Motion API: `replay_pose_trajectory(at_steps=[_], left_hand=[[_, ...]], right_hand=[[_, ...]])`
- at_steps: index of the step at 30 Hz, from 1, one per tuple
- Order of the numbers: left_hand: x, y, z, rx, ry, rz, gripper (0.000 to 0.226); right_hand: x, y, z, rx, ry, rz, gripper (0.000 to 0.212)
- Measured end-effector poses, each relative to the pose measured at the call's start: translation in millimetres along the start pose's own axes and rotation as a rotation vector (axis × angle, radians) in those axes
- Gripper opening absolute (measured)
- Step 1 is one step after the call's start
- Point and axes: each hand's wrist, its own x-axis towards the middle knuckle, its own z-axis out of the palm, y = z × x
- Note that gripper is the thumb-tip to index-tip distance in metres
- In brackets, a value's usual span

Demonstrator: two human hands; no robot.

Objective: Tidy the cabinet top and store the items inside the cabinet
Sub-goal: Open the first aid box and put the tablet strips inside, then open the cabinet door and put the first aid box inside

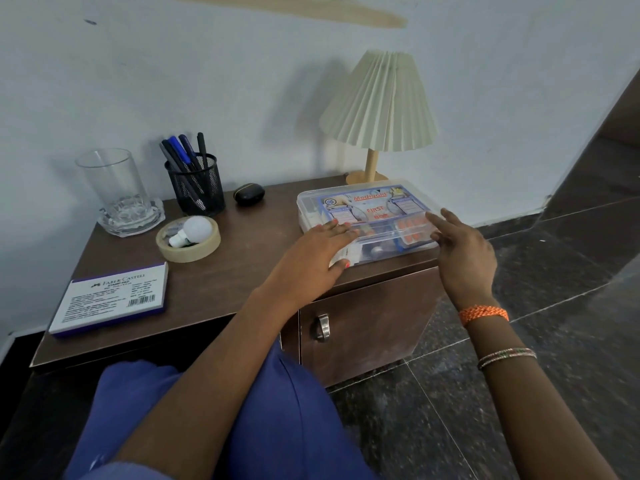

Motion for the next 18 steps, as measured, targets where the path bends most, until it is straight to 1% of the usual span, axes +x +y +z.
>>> replay_pose_trajectory(at_steps=[5,8,9,11,13,15,17,18], left_hand=[[4,-1,6,-0.018,-0.012,0.0,0.056],[3,3,1,0.027,-0.002,0.012,0.053],[3,4,-1,0.052,0.007,0.025,0.051],[0,6,-6,0.117,0.042,0.065,0.047],[-8,10,-11,0.156,0.104,0.106,0.044],[-17,15,-12,0.131,0.16,0.119,0.041],[-27,18,-11,0.122,0.187,0.114,0.035],[-31,19,-10,0.119,0.188,0.105,0.031]], right_hand=[[1,5,2,-0.017,-0.001,0.019,0.041],[-4,-3,1,-0.126,-0.03,0.016,0.045],[-11,-10,0,-0.099,-0.005,0.025,0.046],[-38,-32,-3,0.055,0.081,0.059,0.047],[-77,-56,2,0.229,0.106,0.11,0.047],[-115,-74,19,0.348,0.026,0.112,0.047],[-143,-88,42,0.527,-0.146,0.137,0.041],[-151,-96,49,0.644,-0.216,0.175,0.034]])
